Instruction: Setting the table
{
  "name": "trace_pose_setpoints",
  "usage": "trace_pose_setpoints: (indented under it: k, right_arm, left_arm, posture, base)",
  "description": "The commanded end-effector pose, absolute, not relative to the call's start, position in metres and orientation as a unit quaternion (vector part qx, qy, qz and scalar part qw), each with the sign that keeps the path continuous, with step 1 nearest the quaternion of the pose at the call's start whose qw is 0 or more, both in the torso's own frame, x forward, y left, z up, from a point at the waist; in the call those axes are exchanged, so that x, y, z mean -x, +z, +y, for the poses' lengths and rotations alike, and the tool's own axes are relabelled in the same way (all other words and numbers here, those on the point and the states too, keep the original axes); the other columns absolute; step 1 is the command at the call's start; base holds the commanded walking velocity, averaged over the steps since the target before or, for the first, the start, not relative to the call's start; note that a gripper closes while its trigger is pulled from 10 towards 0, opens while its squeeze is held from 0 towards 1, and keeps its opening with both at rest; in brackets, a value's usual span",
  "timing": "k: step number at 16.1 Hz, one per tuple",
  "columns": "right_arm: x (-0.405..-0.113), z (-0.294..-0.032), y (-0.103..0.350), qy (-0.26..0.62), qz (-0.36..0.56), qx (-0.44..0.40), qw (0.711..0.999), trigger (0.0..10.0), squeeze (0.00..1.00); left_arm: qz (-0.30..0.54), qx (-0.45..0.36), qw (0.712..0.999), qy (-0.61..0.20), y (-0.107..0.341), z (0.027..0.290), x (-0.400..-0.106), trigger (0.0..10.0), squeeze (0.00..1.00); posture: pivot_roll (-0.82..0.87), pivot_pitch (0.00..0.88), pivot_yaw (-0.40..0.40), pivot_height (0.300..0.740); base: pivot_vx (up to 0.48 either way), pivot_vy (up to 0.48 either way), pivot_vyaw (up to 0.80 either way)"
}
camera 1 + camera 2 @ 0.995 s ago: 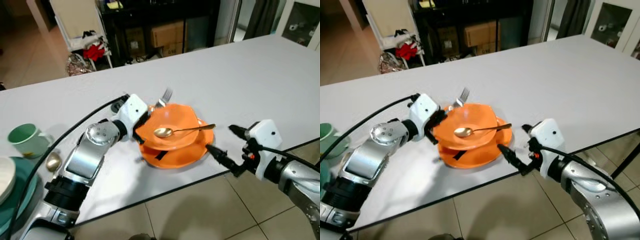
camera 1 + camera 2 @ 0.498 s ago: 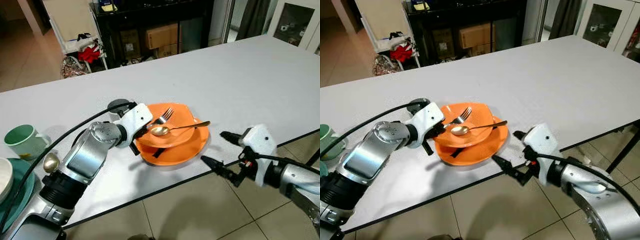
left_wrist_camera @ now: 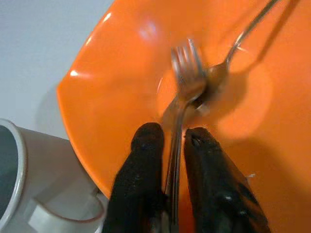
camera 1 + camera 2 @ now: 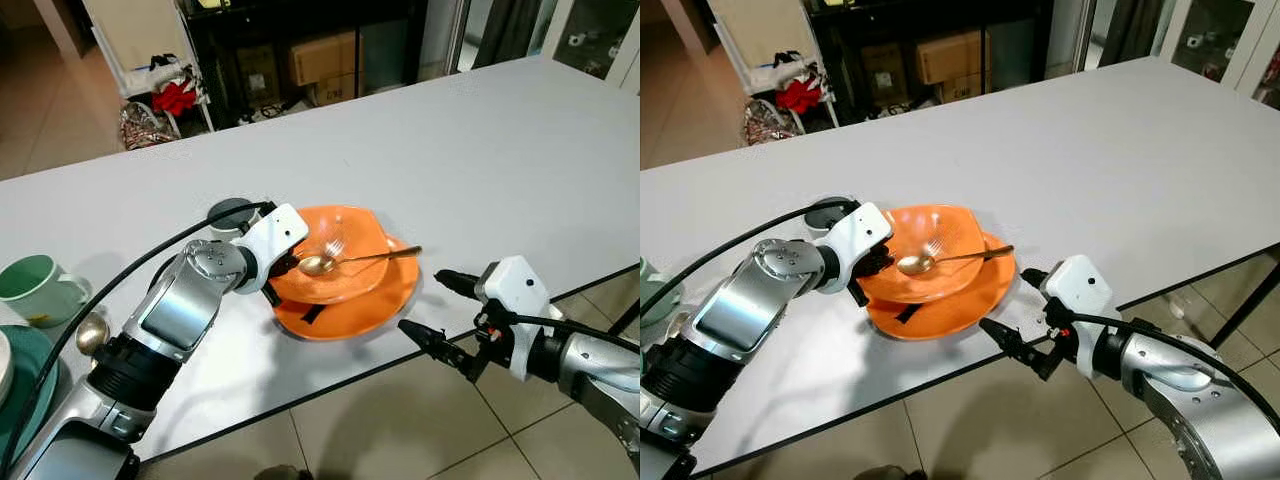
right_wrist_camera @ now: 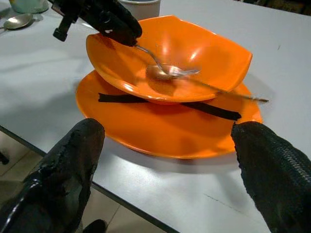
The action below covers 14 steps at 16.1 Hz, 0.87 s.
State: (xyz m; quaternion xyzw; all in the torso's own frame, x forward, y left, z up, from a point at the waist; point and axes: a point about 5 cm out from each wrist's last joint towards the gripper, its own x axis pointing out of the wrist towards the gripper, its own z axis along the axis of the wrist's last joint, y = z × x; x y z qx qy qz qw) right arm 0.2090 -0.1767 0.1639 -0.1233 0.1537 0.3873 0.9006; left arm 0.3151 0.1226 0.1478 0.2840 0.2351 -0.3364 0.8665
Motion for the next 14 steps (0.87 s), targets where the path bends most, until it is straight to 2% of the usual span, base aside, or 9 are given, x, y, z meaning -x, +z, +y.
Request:
trace_pose_setpoints:
  k: [1,4,5,6,8,11,14]
  right_arm:
    - [-0.206,-0.172,0.167,0.401,0.148,0.125,0.895,10.0,0.00]
    - [-0.206,-0.173,0.169,0.398,0.143,0.121,0.898,10.0,0.00]
    - [-0.207,-0.174,0.172,0.383,0.130,0.110,0.908,10.0,0.00]
    - [-0.209,-0.174,0.175,0.353,0.111,0.104,0.923,10.0,0.00]
    - [-0.212,-0.169,0.176,0.308,0.084,0.074,0.945,10.0,0.00]
    - [-0.220,-0.164,0.173,0.242,0.069,0.063,0.966,10.0,0.00]
    - [-0.231,-0.165,0.174,0.149,0.037,0.111,0.982,10.0,0.00]
  left_arm:
    - [0.235,-0.293,0.866,-0.329,0.153,0.125,-0.319,10.0,1.00]
    - [0.218,-0.291,0.875,-0.320,0.161,0.128,-0.321,10.0,1.00]
    - [0.172,-0.266,0.897,-0.309,0.173,0.128,-0.324,10.0,1.00]
    - [0.065,-0.203,0.935,-0.284,0.195,0.129,-0.324,10.0,1.00]
    - [0.029,-0.132,0.959,-0.250,0.198,0.137,-0.312,10.0,1.00]
    - [0.009,-0.106,0.975,-0.197,0.182,0.142,-0.285,10.0,1.00]
    - [-0.006,-0.067,0.989,-0.133,0.179,0.142,-0.278,10.0,1.00]
  posture:
    - [0.01,0.000,0.118,0.740]
    - [0.02,0.000,0.120,0.740]
    - [0.01,0.000,0.127,0.740]
    - [0.01,0.000,0.131,0.740]
    - [0.01,0.000,0.130,0.740]
    - [0.00,0.000,0.118,0.740]
    - [0.02,0.000,0.083,0.740]
  base:
    - [0.000,0.000,0.00]
    - [0.000,0.000,0.00]
    - [0.000,0.000,0.00]
    - [0.000,0.000,0.00]
    - [0.000,0.000,0.00]
    - [0.000,0.000,0.00]
    - [0.000,-0.430,0.00]
